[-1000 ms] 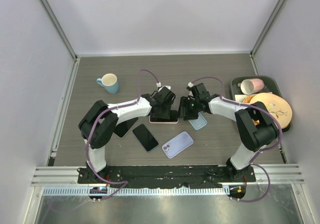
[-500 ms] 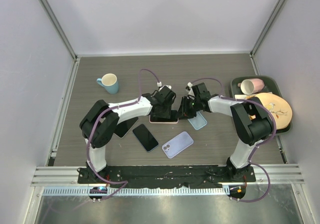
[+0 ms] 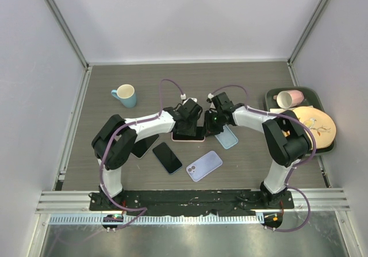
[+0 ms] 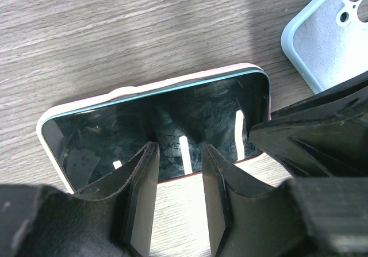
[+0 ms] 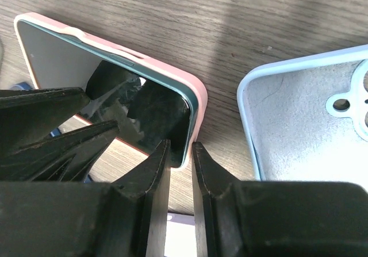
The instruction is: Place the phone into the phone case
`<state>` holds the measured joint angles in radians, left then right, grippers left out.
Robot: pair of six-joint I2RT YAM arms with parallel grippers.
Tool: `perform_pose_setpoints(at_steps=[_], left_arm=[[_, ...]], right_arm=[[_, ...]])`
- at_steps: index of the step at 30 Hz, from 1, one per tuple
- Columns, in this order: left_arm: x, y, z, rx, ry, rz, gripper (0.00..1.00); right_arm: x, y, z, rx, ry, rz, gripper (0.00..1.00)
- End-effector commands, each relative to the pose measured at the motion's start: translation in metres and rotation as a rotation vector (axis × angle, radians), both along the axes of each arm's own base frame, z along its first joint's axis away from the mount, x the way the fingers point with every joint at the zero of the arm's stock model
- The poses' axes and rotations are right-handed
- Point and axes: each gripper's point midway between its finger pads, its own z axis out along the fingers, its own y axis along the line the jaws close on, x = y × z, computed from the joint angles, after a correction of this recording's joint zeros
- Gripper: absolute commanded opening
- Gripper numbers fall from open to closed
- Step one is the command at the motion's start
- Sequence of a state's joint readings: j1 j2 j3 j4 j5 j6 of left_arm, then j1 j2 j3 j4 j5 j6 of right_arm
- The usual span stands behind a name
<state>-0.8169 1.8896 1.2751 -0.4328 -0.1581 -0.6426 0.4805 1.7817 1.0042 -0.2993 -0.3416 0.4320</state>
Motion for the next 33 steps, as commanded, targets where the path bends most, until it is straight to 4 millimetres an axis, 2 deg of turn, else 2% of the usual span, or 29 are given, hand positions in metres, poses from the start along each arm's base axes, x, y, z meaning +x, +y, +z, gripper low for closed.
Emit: perform_pose_setpoints(at_steps=[1,4,6,8,10,14,18,23,26,30,31,33], left_arm=[[-0.004,0.013,-0.005,0.057,0.008,0.002,0.40],[-0.005,0.017,-0.003,0.066,-0.001,0.007,0.40],[-0.006,0.018,-0.002,0.067,-0.008,0.009,0.40],[-0.005,0.019,0.000,0.063,-0.015,0.011,0.40],[-0.005,0.020,0.003,0.060,-0.023,0.013,0.41],[-0.003,0.021,0.013,0.043,-0.046,0.020,0.43],[-0.004,0.021,0.023,0.019,-0.064,0.021,0.46],[-0.005,0.020,0.028,0.000,-0.075,0.019,0.48],[-0.005,0.019,0.027,0.002,-0.071,0.015,0.49],[-0.005,0.014,0.028,-0.013,-0.065,-0.003,0.50],[-0.005,0.012,0.027,-0.019,-0.066,-0.007,0.49],[-0.006,0.009,0.025,-0.023,-0.054,-0.018,0.49]], right_arm=[[-0.053,-0.037,-0.073,-0.380,0.140,0.073,0.21],[-0.056,-0.049,-0.080,-0.506,0.110,0.069,0.21],[-0.066,-0.047,-0.080,-0.493,0.123,0.090,0.21],[-0.073,-0.025,-0.069,-0.370,0.131,0.116,0.18],[-0.082,-0.015,-0.062,-0.320,0.130,0.141,0.17],[-0.093,0.020,-0.035,-0.102,0.148,0.195,0.15],[-0.102,0.040,-0.013,0.024,0.167,0.242,0.15],[-0.096,0.056,0.014,0.121,0.121,0.247,0.15],[-0.083,0.053,0.021,0.092,0.072,0.200,0.19],[-0.052,0.032,0.032,0.075,-0.002,0.095,0.39],[-0.045,0.027,0.041,0.088,-0.034,0.073,0.41],[-0.037,0.018,0.047,0.105,-0.055,0.040,0.51]])
